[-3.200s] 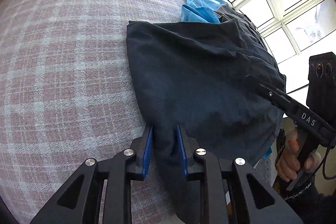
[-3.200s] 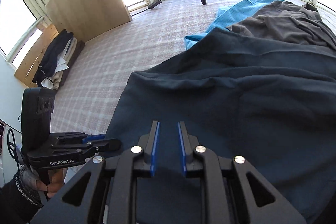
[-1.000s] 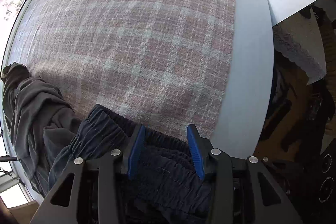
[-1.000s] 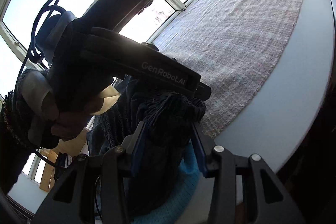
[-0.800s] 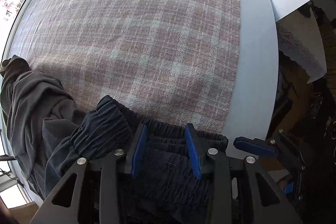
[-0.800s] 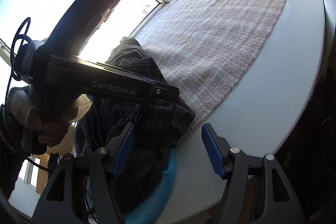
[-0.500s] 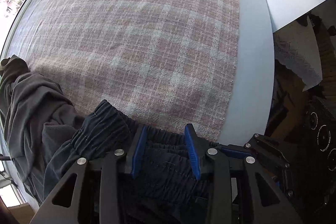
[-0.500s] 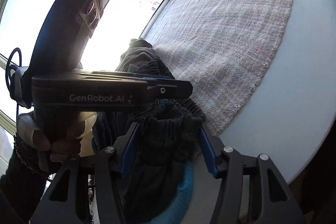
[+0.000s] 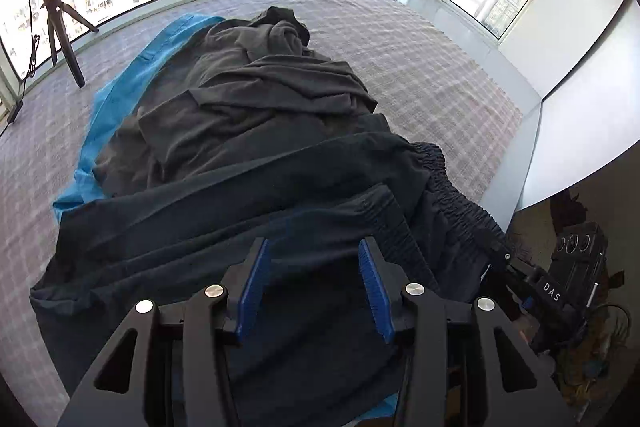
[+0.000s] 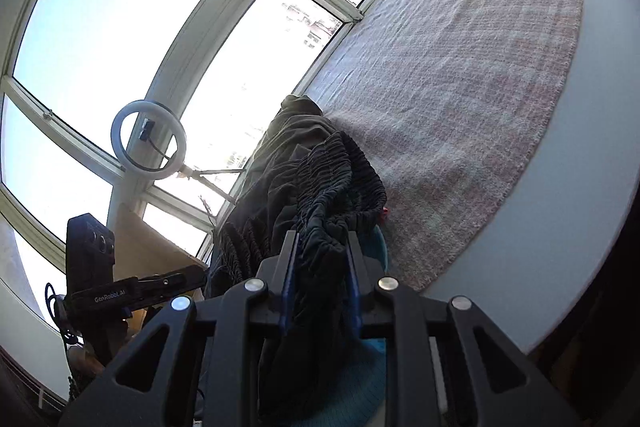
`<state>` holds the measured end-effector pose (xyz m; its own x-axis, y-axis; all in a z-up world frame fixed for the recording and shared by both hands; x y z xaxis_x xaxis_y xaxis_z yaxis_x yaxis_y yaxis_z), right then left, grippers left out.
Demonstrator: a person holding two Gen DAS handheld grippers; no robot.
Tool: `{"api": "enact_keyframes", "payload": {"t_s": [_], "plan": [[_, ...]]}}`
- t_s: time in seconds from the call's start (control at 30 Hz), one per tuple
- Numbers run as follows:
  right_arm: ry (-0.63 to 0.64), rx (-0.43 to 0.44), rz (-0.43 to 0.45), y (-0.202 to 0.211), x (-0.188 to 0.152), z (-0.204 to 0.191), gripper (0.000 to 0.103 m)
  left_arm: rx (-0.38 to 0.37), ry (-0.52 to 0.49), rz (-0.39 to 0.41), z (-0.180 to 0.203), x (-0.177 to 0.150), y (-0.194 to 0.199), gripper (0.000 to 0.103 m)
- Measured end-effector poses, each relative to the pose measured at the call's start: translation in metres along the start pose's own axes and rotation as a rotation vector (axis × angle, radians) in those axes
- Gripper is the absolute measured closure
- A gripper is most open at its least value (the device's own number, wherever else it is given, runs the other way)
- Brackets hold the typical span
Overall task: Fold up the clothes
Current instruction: 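Hold the cuffs up with the right gripper while the left gripper regrasps them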
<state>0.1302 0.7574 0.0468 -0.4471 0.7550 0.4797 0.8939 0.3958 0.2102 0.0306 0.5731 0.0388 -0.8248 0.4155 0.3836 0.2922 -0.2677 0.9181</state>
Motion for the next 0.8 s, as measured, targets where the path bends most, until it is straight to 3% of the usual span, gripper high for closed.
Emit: {"api": "enact_keyframes", "payload": {"t_s": [0.03,0.17,0.27,0.37,0.57,0.8], "plan": [[0.024,0.001,-0.007,-0.002,0.000,-0.007,0.082,-0.029,0.031,0.015,0.003,-0.004,-0.006,0.072],[0.109,0.042,-0.033,-0.007,-0.001,-0.046,0.082,-0.191,0.147,0.123,0.018,-0.003,-0.012,0.073],[0.187,0.071,-0.068,-0.017,-0.007,-0.081,0.082,-0.357,0.235,0.130,0.029,-0.005,-0.012,0.073],[0.266,0.102,-0.125,-0.033,-0.019,-0.116,0.082,-0.465,0.299,0.149,0.029,-0.011,-0.006,0.073],[0.376,0.150,-0.221,-0.070,-0.054,-0.175,0.082,-0.692,0.490,0.195,-0.012,-0.026,0.016,0.080],[0.533,0.252,-0.416,-0.122,-0.147,-0.259,0.082,-0.726,0.676,0.348,-0.113,-0.075,0.066,0.088]]}}
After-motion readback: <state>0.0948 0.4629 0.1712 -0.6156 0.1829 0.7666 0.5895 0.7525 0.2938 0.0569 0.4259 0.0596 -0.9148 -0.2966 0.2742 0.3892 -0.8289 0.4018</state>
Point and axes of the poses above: each gripper's, at about its wrist camera, not at the fingertips, and y roughly against the way its jaws point, z to its right, x to its top, the point moved 10 cm from there along -y, roughly the way its jaws point, and after that the axes turned 14 degrees about x, right-handed, at the moved point
